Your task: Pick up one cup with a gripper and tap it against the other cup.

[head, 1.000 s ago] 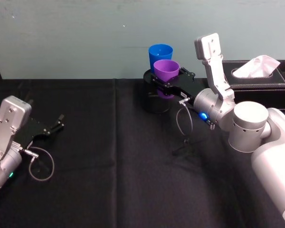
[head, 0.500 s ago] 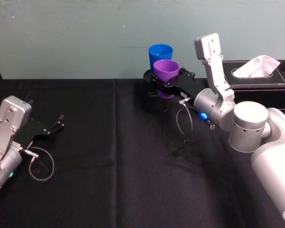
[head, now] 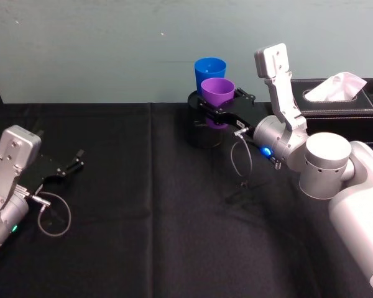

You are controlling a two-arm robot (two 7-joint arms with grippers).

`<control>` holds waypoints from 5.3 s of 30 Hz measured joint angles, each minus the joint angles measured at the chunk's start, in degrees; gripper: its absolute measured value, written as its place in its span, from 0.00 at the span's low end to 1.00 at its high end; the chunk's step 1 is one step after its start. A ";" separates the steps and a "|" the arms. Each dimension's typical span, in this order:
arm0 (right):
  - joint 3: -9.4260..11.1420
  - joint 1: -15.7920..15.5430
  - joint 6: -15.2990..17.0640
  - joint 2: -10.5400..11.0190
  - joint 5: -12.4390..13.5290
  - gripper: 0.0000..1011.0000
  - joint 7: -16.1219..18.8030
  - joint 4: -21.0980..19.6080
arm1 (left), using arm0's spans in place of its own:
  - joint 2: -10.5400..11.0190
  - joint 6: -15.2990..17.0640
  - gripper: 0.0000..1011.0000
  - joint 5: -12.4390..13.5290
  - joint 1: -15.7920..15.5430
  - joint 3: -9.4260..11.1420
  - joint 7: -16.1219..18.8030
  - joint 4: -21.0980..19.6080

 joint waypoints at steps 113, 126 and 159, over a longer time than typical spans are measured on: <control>0.00 0.00 0.00 0.00 0.00 0.72 0.00 0.00 | 0.00 0.00 0.99 0.00 0.00 0.00 0.00 0.00; 0.06 -1.72 1.06 0.80 -0.01 0.72 0.03 -2.46 | 0.00 0.00 0.99 0.00 0.00 0.00 0.00 0.00; 1.19 -24.66 -4.79 5.54 -3.83 0.72 -4.26 -20.98 | 0.00 0.00 0.99 0.00 0.00 0.00 0.00 0.00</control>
